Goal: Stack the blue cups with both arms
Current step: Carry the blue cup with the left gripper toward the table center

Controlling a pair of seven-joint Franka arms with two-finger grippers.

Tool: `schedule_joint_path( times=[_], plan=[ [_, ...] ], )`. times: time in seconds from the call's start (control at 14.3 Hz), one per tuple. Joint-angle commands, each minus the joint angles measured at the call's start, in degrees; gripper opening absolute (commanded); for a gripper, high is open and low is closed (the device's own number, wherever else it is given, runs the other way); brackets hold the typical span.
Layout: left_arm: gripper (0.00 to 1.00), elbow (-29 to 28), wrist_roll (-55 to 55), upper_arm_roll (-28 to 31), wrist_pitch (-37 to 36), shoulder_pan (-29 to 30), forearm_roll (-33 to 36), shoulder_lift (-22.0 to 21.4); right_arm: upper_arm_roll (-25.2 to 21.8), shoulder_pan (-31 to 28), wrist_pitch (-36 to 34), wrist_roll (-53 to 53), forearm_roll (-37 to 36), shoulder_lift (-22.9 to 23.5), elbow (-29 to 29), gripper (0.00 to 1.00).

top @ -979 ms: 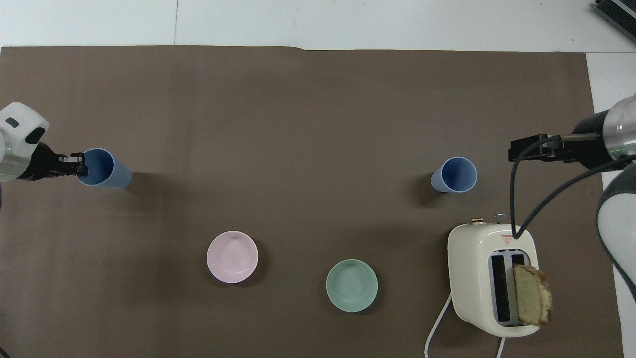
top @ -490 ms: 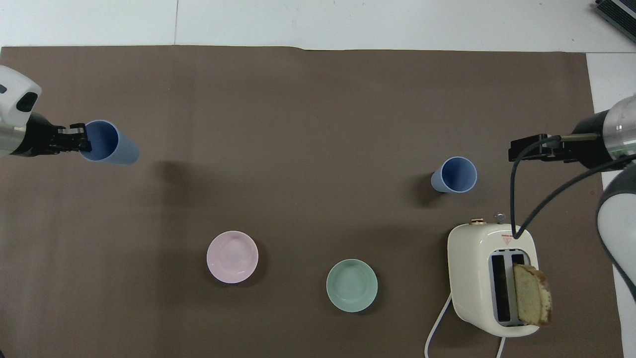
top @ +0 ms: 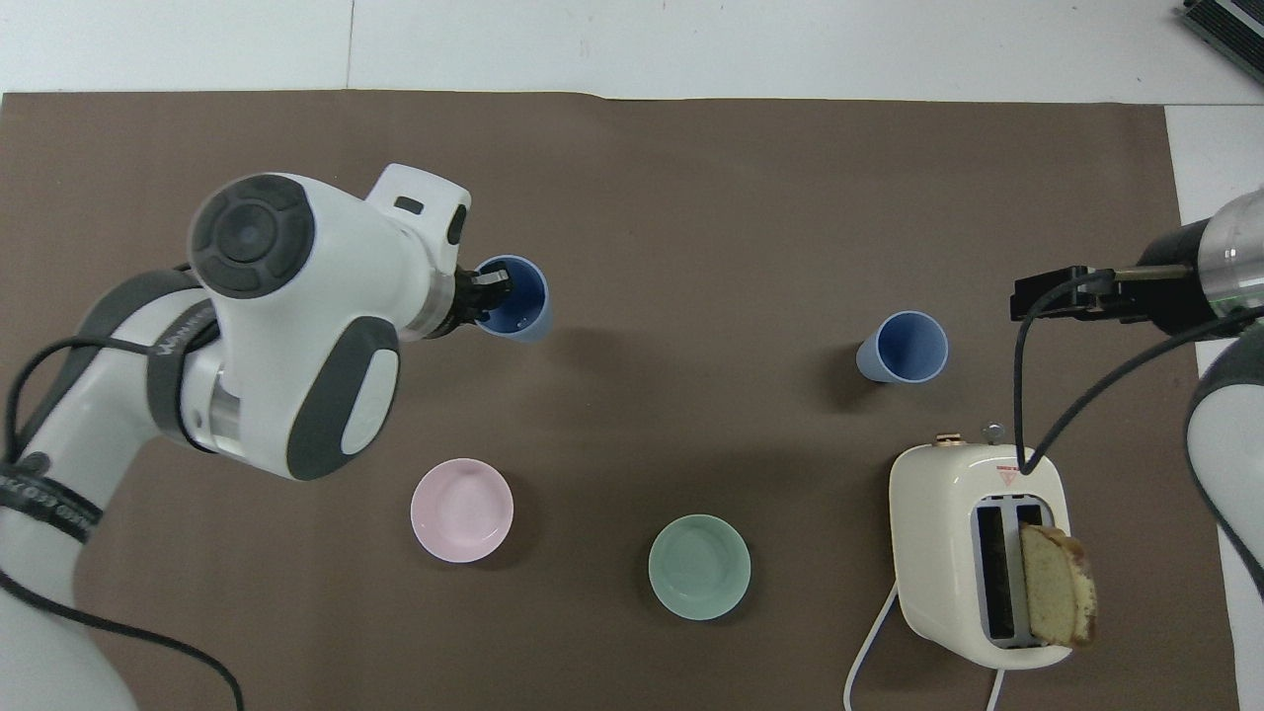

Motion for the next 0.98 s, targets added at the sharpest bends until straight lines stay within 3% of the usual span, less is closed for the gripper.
schedule_joint_path(
  times=[0.0, 0.63, 0.7, 0.84, 0.91],
  plan=[
    [0.0, 0.78, -2.52, 1.29, 3.45, -3.57, 0.33, 2.91, 0.36, -1.0, -0.27, -0.99, 1.28, -0.39, -0.45, 1.0],
    [0.0, -0.8, -3.57, 1.29, 7.94, -7.45, 0.68, 6.34, 0.36, -1.0, -0.27, -0.99, 1.28, -0.39, -0.45, 1.0],
    [0.17, -0.89, -3.57, 1.29, 7.94, -7.36, 0.68, 6.43, 0.36, -1.0, -0.27, -0.99, 1.28, -0.39, -0.45, 1.0],
    [0.68, -2.38, -3.22, 1.29, 8.03, -7.27, 0.68, 6.17, 0.36, -1.0, -0.27, -0.99, 1.28, -0.39, -0.45, 1.0],
    [0.79, -2.21, -3.31, 1.29, 8.03, -7.19, 0.68, 6.17, 0.36, -1.0, -0.27, -0.99, 1.28, -0.39, -0.45, 1.0]
  ],
)
